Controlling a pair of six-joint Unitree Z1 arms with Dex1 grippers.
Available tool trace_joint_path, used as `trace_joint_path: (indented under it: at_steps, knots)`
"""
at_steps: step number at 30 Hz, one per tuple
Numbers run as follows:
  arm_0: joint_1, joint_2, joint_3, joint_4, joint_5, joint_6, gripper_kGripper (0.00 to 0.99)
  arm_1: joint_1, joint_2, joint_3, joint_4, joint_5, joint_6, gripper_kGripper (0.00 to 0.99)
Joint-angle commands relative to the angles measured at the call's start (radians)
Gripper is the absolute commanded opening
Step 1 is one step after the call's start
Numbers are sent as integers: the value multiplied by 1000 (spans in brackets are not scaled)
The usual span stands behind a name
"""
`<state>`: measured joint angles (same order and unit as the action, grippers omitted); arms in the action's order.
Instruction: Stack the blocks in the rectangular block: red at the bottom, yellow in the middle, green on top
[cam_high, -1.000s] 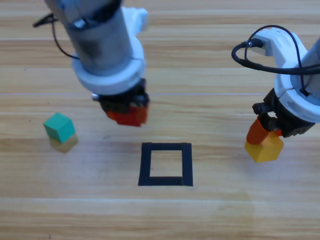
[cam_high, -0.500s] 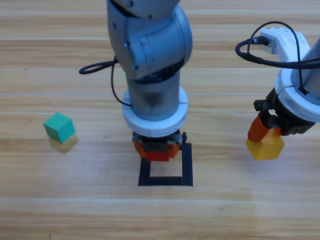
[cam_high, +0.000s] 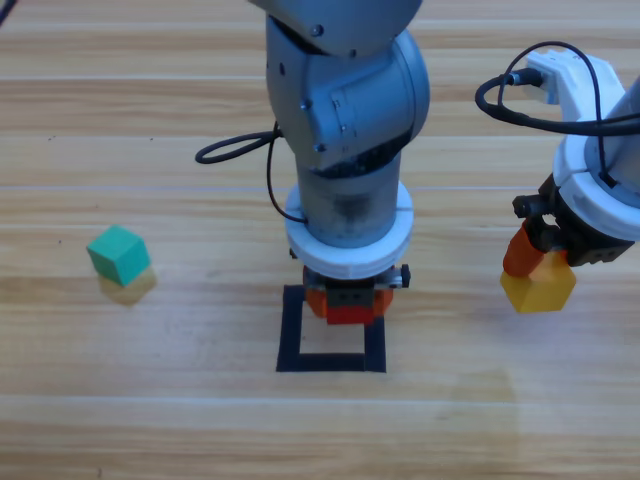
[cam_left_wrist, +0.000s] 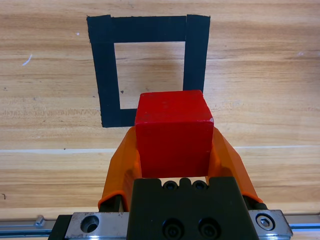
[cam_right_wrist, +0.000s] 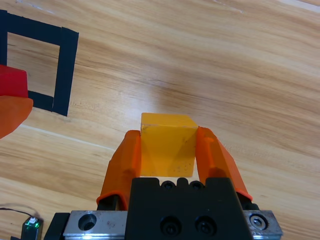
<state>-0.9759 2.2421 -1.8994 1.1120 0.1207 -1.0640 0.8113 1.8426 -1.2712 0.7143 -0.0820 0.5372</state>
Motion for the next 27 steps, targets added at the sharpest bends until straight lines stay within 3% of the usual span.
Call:
trace_joint_path:
  at_steps: [1, 27]
  knots:
    - [-4, 63, 3, -6, -19, 30, 98, 26, 29, 0, -4, -25, 14, 0]
    - [60, 93, 60, -55, -43, 99, 98, 28, 46, -16, -3, -33, 14, 0]
